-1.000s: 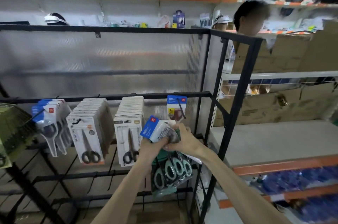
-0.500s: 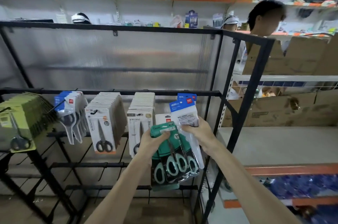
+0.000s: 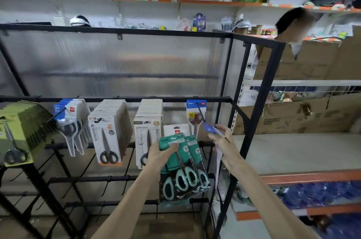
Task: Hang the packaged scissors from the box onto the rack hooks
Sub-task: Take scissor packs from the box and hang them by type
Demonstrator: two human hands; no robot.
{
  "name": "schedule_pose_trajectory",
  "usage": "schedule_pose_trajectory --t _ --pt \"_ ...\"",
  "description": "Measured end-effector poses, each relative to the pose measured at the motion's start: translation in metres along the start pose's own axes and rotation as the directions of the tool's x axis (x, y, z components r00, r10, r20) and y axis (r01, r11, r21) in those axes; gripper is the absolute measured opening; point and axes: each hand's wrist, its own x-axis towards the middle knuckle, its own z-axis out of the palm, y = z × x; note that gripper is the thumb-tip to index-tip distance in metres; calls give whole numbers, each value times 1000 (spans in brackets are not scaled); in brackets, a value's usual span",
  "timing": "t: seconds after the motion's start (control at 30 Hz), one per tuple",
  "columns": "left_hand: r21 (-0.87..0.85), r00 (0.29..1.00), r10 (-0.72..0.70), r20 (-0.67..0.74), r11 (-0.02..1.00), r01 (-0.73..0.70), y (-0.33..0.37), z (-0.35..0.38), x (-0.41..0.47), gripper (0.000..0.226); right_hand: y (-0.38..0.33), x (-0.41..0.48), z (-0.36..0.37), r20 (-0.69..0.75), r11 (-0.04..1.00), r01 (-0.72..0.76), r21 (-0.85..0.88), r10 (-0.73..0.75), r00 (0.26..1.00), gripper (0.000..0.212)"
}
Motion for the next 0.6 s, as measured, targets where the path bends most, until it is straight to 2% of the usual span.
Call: schedule_pose_trajectory --t 0.07,0.1,0.17,0.23,0.33,0.43,0.53,0.6 --pt "-14 1000 -5 7 1000 6 0 2 -2 23 -7 -5 -4 95 988 -86 125 74 993 80" --pt "-22 1000 -11 8 1000 11 0 3 -2 23 -11 -8 -8 165 977 -135 163 108 980 88" --pt "-24 1000 -12 5 1000 12 0 5 -3 21 -20 -13 -11 242 941 -202 271 137 961 64" --pt "-15 1000 -6 3 1000 6 0 6 -3 18 -21 -12 -17 237 890 -222 399 133 962 58" --pt "5 1000 2 3 1000 -2 -3 6 -3 17 -15 -5 -15 152 954 -137 267 98 983 38" --pt "42 1000 22 2 999 -22 -5 4 0 17 -12 0 -9 -32 993 -63 100 66 997 16" --pt "97 1000 19 -7 995 -18 -9 1 5 16 -12 12 -3 -133 998 52 -46 -57 989 10" --pt "65 1000 12 -8 998 -11 -13 0 6 18 -13 21 2 -172 989 98 -111 -116 978 7"
